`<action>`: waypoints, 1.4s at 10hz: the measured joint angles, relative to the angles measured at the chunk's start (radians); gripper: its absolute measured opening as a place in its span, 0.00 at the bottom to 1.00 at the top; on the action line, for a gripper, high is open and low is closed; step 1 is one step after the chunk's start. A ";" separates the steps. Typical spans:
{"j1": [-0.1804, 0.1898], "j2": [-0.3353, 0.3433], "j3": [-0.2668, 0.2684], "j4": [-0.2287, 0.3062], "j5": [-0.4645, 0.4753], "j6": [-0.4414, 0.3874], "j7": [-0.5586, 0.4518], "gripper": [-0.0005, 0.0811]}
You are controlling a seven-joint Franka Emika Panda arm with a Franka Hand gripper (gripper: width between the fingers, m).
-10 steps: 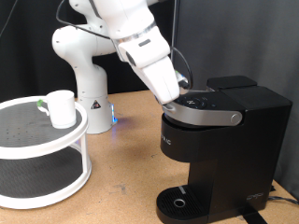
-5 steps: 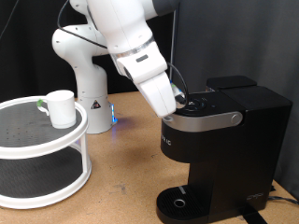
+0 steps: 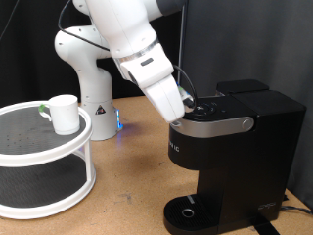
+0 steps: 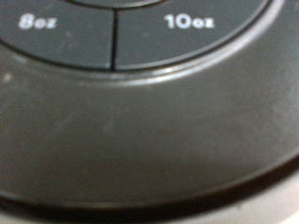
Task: Make a cup of coffee with the keurig machine
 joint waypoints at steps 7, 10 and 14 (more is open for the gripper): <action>0.000 -0.002 -0.005 -0.001 0.011 -0.011 -0.020 0.01; 0.000 -0.014 -0.011 -0.002 0.058 -0.012 -0.044 0.01; 0.000 -0.035 -0.013 -0.002 0.055 -0.031 -0.038 0.01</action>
